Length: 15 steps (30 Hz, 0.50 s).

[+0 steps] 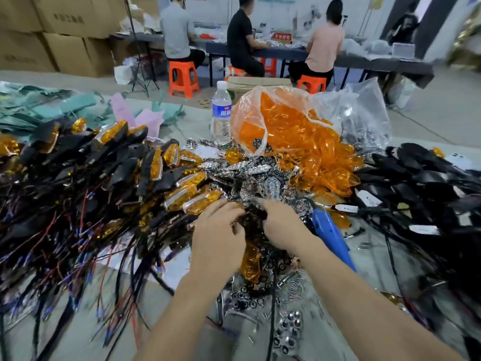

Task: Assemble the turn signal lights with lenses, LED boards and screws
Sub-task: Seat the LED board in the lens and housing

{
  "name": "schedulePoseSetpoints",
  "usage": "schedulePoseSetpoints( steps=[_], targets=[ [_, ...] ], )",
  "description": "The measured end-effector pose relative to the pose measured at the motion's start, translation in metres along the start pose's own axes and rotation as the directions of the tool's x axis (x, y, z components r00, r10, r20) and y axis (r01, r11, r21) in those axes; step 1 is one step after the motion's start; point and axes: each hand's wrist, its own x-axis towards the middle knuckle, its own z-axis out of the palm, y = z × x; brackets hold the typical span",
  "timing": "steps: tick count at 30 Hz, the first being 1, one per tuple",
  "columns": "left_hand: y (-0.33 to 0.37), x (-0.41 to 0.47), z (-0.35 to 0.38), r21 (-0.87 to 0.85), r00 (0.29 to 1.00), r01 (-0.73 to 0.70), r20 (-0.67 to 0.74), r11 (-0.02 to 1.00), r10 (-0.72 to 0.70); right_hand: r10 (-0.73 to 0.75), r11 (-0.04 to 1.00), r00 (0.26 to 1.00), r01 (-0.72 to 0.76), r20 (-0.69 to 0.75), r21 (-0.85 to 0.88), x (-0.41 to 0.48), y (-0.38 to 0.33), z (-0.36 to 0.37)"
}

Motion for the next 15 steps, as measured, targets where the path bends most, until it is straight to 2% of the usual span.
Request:
schedulePoseSetpoints(
  steps=[3,5,7,9,13,15],
  targets=[
    [0.004,-0.005,0.030,-0.022,0.991,-0.048,0.121,0.999,0.051,-0.032,0.997,0.983,0.018,-0.179,-0.076,-0.009,0.012,0.001],
    [0.004,-0.007,0.042,-0.012,0.980,-0.060,0.190,0.998,0.061,-0.016,0.997,0.971,-0.003,-0.240,-0.079,-0.018,0.019,-0.002],
    [0.003,-0.008,0.048,-0.006,0.977,-0.061,0.206,0.998,0.061,0.083,0.984,0.950,-0.030,-0.301,0.177,-0.030,0.025,-0.003],
    [0.002,-0.007,0.052,-0.007,0.976,-0.047,0.212,0.999,0.047,0.193,0.919,0.911,-0.037,-0.365,0.394,-0.045,0.032,-0.005],
    [-0.011,0.002,0.053,0.000,0.972,0.051,0.228,0.999,-0.050,0.301,0.802,0.895,-0.051,-0.329,0.595,-0.076,0.047,0.002],
    [-0.016,0.006,0.055,-0.057,0.968,0.081,0.243,0.995,-0.065,0.367,0.747,0.881,-0.088,-0.299,0.658,-0.089,0.054,0.006]
  ],
)
